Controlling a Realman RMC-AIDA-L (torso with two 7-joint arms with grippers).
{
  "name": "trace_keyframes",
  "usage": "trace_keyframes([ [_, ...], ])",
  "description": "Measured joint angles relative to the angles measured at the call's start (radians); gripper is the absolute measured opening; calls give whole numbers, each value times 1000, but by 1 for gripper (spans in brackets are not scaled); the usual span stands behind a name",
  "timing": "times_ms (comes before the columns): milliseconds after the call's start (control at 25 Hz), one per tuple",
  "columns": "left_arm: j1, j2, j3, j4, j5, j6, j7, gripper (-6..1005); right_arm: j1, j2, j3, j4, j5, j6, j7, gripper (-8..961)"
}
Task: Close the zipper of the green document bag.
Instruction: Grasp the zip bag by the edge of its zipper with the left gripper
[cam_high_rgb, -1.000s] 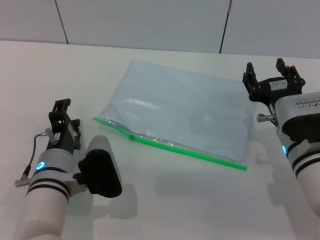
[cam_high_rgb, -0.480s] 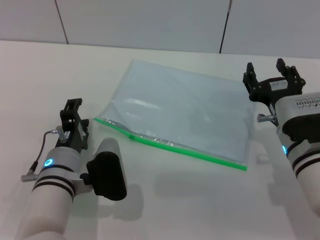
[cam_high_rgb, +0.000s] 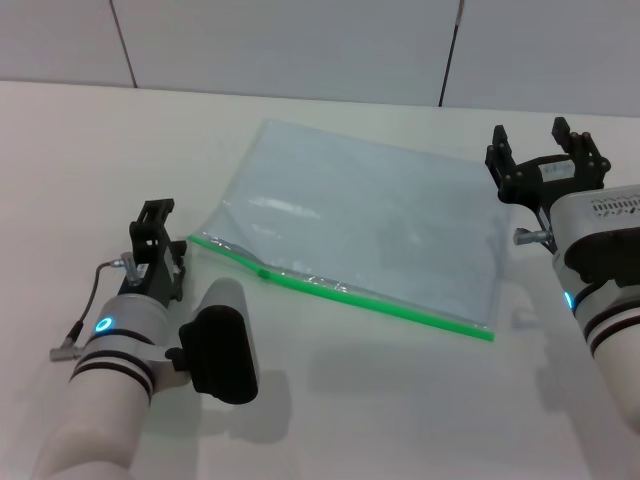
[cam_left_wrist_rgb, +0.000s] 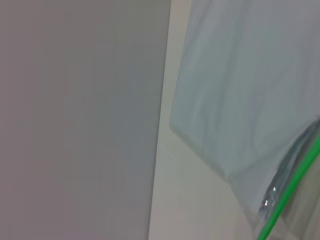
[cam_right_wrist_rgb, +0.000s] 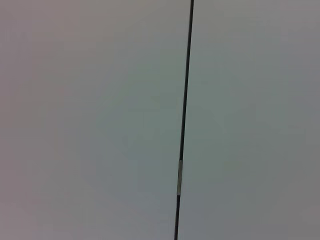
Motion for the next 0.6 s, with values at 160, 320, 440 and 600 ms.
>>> trace_keyframes([
  [160,-6,0,0,0,12,4,0,604,0,0,0,-1,0,0,0,693],
  [320,-9,1,0,0,17,13,1,603,-1,0,0,-1,0,0,0,693],
  [440,-10,2,0,-2,17,24,1,602,-2,0,0,-1,0,0,0,693],
  [600,-10,1,0,-10,17,29,1,601,-4,0,0,1,0,0,0,693],
])
